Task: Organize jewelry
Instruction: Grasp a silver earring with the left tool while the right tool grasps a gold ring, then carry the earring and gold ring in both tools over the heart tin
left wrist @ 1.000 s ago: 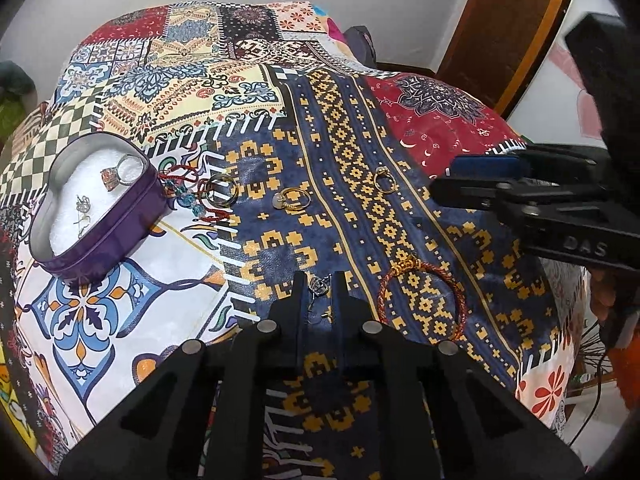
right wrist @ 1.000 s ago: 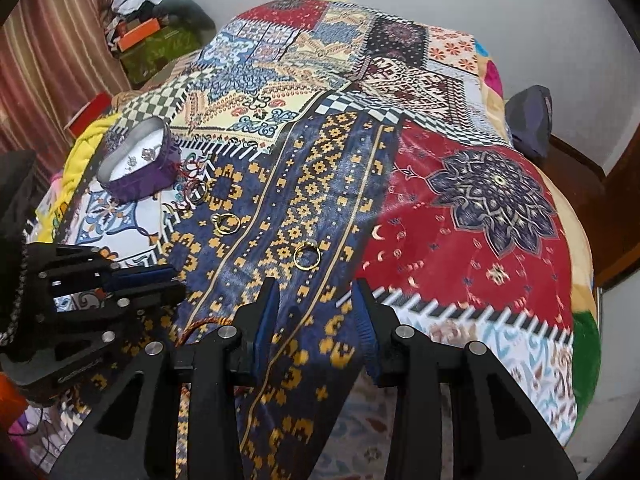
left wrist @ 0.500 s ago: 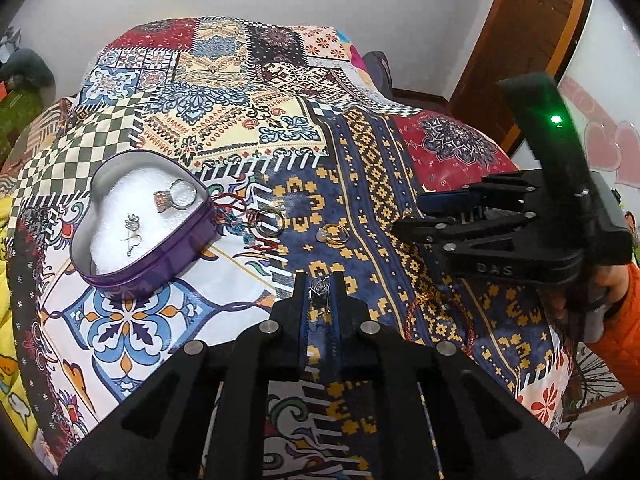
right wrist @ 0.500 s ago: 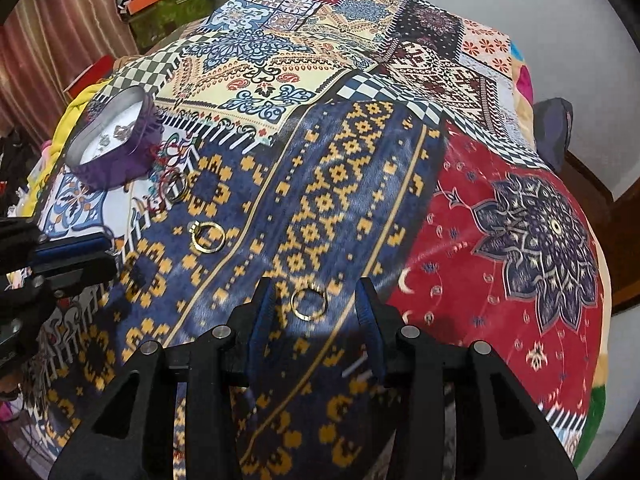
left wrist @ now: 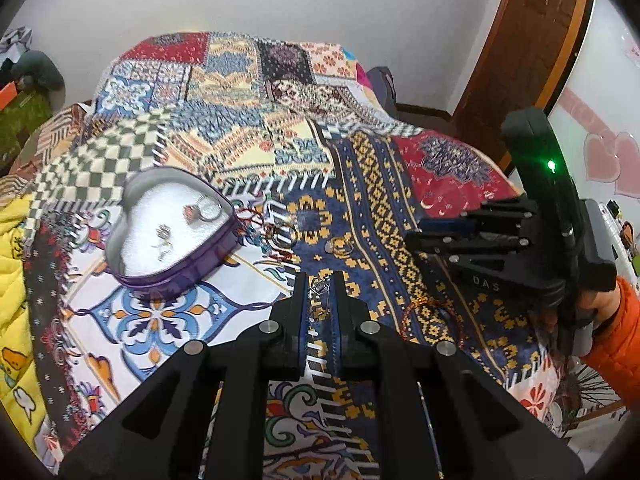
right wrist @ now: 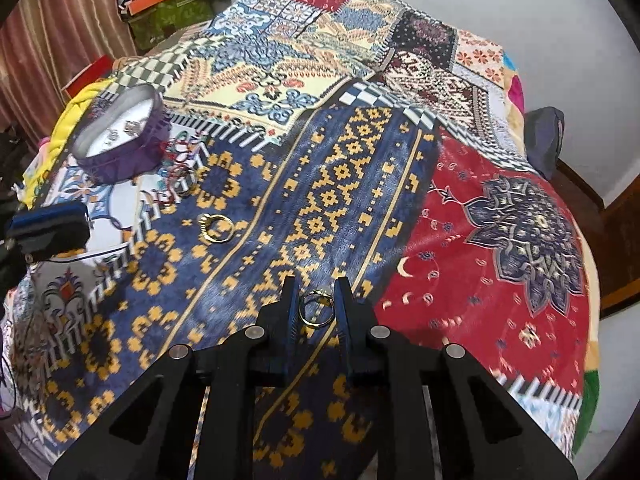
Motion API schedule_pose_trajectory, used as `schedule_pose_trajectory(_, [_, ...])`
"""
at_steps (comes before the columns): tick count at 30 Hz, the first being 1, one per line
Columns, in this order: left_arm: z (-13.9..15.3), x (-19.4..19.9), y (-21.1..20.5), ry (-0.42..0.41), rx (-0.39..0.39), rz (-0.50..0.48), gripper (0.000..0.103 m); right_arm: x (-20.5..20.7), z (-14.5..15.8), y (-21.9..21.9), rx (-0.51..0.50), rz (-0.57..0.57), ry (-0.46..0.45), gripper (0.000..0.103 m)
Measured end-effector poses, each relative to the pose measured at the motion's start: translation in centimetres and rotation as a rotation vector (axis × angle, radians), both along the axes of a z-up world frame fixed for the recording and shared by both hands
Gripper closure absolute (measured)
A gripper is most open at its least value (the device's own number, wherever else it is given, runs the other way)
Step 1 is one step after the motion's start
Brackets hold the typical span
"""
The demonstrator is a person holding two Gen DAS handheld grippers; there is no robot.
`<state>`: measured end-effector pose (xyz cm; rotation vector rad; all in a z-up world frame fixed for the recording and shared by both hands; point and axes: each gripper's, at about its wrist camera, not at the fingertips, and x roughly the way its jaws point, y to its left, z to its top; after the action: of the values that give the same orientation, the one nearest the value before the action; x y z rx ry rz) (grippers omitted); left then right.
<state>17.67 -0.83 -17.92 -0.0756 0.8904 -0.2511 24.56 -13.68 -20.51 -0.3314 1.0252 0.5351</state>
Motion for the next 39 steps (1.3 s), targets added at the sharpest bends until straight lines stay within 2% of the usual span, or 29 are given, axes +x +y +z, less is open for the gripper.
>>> schedule_pose_trajectory(8, [3.3,-1.9,1.4,-0.074,-0.005,0.034,0.095,-2.1,4.6,-0.2,0.068,-0.014,-0.079,0.087])
schedule_pose_trajectory(19, [7.2,-3.3,4.2,-0.173,0.017,0.104,0.095,-3.6,9.8,3.3,0.151,0.031,-0.198,0.087])
schedule_pose_trajectory(28, [8.6,-3.5,7.2,-0.219,0.024,0.164,0.095,-4.3,11.2,6.9,0.200,0.089,-0.230,0.087])
schedule_pose_trajectory(39, [7.7,-2.1,10.5,-0.212,0.024,0.206,0.095,-3.1,10.2,10.7,0.246,0.137,-0.193,0.087])
